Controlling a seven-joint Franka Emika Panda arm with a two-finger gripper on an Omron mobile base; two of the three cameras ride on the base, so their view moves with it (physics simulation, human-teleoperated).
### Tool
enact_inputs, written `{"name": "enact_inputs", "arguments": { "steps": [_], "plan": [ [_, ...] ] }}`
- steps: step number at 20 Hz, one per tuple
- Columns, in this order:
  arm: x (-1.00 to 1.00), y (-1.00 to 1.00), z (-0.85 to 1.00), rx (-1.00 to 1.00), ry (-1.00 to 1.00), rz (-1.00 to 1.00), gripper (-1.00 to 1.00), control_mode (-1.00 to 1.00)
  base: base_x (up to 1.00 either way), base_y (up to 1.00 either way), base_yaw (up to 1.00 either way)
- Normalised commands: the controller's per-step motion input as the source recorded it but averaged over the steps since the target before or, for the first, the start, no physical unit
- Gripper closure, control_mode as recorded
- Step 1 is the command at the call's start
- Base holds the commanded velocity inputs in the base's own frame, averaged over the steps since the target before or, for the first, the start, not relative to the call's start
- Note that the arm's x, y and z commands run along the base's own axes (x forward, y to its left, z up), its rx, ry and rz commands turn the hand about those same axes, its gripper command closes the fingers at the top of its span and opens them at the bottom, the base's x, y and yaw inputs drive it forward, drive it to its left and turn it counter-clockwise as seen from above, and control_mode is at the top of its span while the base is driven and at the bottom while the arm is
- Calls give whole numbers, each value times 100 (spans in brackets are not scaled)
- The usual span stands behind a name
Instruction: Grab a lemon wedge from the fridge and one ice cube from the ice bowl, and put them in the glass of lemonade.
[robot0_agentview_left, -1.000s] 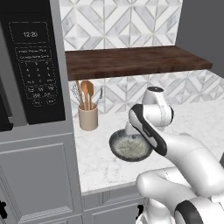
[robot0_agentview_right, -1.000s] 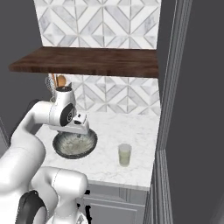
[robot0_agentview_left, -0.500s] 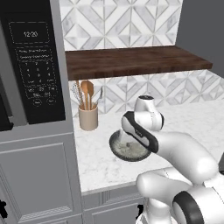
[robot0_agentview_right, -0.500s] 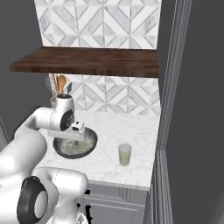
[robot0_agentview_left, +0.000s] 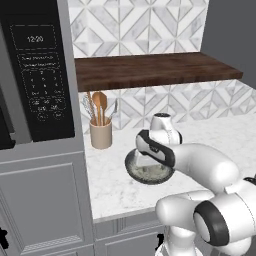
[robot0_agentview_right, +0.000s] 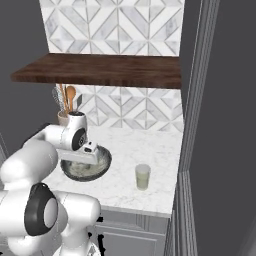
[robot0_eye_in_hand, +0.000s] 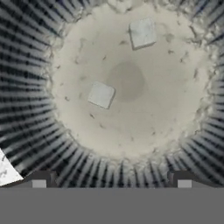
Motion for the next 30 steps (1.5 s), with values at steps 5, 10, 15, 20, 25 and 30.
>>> {"name": "enact_inputs", "arguments": {
  "steps": [5, 10, 15, 20, 25, 30],
  "plan": [
    [33, 7, -37, 0, 0, 0, -100, -100, 0, 0, 0],
    [3, 5, -41, 0, -3, 0, -100, -100, 0, 0, 0],
    [23, 0, -14, 0, -3, 0, -100, -100, 0, 0, 0],
    [31, 0, -2, 0, -12, 0, -100, -100, 0, 0, 0],
    [19, 0, -17, 0, -4, 0, -100, -100, 0, 0, 0],
    [0, 0, -22, 0, 1, 0, -100, -100, 0, 0, 0]
  ]
}}
